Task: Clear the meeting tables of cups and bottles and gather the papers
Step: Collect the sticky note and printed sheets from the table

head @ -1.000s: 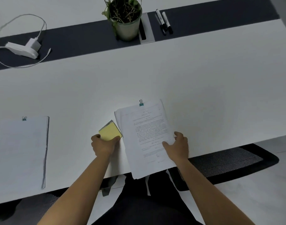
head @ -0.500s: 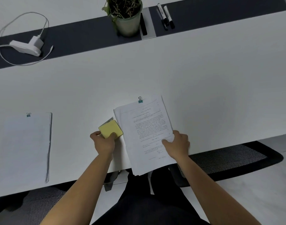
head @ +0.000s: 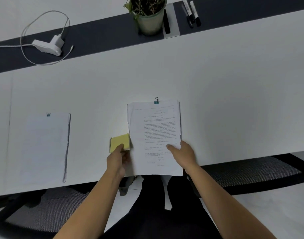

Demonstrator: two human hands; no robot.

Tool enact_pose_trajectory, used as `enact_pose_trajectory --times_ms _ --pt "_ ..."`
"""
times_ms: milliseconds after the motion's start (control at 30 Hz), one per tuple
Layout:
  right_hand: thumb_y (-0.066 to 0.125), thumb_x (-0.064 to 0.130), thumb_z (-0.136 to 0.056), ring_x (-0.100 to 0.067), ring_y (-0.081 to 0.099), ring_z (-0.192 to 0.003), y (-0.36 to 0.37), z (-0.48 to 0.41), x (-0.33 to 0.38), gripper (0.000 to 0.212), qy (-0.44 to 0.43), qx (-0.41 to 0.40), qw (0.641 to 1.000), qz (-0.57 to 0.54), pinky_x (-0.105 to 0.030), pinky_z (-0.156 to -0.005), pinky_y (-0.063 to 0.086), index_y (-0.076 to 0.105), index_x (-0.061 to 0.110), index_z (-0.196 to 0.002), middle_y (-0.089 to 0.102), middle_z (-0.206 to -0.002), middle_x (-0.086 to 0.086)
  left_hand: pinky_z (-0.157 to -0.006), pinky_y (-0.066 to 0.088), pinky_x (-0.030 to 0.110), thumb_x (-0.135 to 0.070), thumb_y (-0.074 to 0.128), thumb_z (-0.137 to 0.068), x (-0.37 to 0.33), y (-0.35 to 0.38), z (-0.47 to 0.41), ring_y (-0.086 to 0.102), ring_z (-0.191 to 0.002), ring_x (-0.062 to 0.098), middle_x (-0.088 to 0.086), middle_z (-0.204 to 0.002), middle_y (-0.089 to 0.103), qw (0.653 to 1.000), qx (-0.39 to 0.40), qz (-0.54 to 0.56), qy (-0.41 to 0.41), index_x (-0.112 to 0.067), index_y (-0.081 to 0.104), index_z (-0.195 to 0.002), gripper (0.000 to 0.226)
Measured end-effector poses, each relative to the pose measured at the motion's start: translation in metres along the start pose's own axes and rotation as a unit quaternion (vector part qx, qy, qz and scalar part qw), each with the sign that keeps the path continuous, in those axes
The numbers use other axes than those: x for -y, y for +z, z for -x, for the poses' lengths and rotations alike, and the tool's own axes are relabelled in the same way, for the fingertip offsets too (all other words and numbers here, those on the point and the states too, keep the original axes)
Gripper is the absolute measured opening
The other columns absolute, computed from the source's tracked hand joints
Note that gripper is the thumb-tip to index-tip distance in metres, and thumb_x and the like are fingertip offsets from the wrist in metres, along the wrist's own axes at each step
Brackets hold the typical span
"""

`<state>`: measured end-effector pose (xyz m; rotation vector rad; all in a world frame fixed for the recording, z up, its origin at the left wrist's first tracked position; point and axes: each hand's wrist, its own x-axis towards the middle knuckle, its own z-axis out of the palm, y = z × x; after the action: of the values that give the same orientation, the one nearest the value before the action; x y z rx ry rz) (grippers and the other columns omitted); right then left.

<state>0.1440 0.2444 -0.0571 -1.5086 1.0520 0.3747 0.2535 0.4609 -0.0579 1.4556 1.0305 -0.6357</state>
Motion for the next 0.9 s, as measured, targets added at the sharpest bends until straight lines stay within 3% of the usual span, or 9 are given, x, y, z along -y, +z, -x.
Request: enact_pose_trajectory --times_ms 133,233,300,433,533,600,733,900 --pt "0.067 0.032 -0.093 -0.011 0.069 -0.098 -0.009 0.008 -0.002 0.016 0.006 0.019 0.996 -0.091 -0.034 -0.087 0.057 0.065 0.027 -0.108 0.073 -0.11 0.008 -0.076 0.049 0.039 -0.017 0.068 -0.09 -0.003 0.0 -0.003 0.06 -0.079 0.028 0.016 -0.093 0.067 1.0 0.006 -0.026 0.015 -0.007 0.066 -0.099 0.013" --pt "0.057 0.026 -0.1 -0.009 0.065 -0.105 -0.012 0.018 -0.009 0.02 0.02 0.059 0.989 -0.133 -0.028 -0.085 0.054 0.057 0.031 -0.12 0.067 -0.117 0.011 -0.075 0.052 0.041 -0.016 0.069 -0.088 -0.001 -0.003 -0.003 0.061 -0.078 0.029 0.017 -0.093 0.066 0.998 0.006 -0.06 0.03 0.0 0.063 -0.112 0.029" --pt "0.046 0.017 -0.105 -0.008 0.061 -0.109 -0.008 0.025 -0.016 0.03 0.008 0.062 0.993 -0.099 -0.02 -0.082 0.048 0.05 0.03 -0.132 0.062 -0.123 0.01 -0.074 0.054 0.042 -0.012 0.067 -0.089 0.002 -0.007 -0.001 0.06 -0.074 0.029 0.018 -0.092 0.065 0.996 0.003 -0.08 0.046 0.002 0.06 -0.112 0.027" --pt "0.039 0.015 -0.107 -0.012 0.056 -0.109 -0.002 0.043 -0.013 0.037 -0.023 -0.004 0.999 -0.035 -0.014 -0.077 0.043 0.048 0.025 -0.141 0.058 -0.122 0.008 -0.085 0.056 0.052 -0.014 0.066 -0.089 0.001 -0.017 0.015 0.064 -0.08 0.031 0.02 -0.102 0.068 0.99 -0.012 -0.102 0.098 -0.008 0.059 -0.103 0.016" --pt "0.039 0.018 -0.107 -0.014 0.056 -0.117 -0.003 0.068 -0.003 0.037 -0.055 -0.061 0.996 -0.028 -0.025 -0.097 0.044 0.049 0.024 -0.142 0.059 -0.125 0.008 -0.079 0.057 0.045 -0.014 0.061 -0.091 -0.013 -0.029 0.042 0.065 -0.075 0.029 0.014 -0.092 0.068 0.979 0.016 -0.133 0.156 -0.01 0.059 -0.106 0.016" --pt "0.04 0.02 -0.108 -0.01 0.057 -0.114 -0.008 0.091 0.004 0.035 -0.088 -0.106 0.989 -0.045 -0.023 -0.099 0.043 0.049 0.029 -0.14 0.059 -0.119 0.016 -0.075 0.058 0.041 -0.014 0.058 -0.093 -0.026 -0.039 0.059 0.069 -0.083 0.03 0.011 -0.096 0.068 0.966 0.052 -0.157 0.201 -0.011 0.059 -0.113 0.02" --pt "0.044 0.021 -0.107 0.014 0.057 -0.094 -0.022 0.149 0.017 0.023 -0.148 -0.188 0.964 -0.117 -0.001 -0.078 0.043 0.052 0.04 -0.118 0.056 -0.108 0.03 -0.066 0.053 0.037 -0.017 0.058 -0.095 -0.046 -0.056 0.091 0.073 -0.085 0.022 0.001 -0.106 0.068 0.93 0.121 -0.187 0.293 -0.016 0.062 -0.11 0.015" --pt "0.049 0.022 -0.104 0.013 0.063 -0.096 -0.033 0.219 -0.001 0.029 -0.163 -0.286 0.919 -0.216 -0.002 -0.072 0.047 0.056 0.044 -0.122 0.067 -0.108 0.029 -0.066 0.045 0.038 -0.018 0.061 -0.096 -0.049 -0.059 0.123 0.068 -0.08 0.031 0.003 -0.083 0.073 0.893 0.199 -0.21 0.346 -0.018 0.068 -0.101 0.009"
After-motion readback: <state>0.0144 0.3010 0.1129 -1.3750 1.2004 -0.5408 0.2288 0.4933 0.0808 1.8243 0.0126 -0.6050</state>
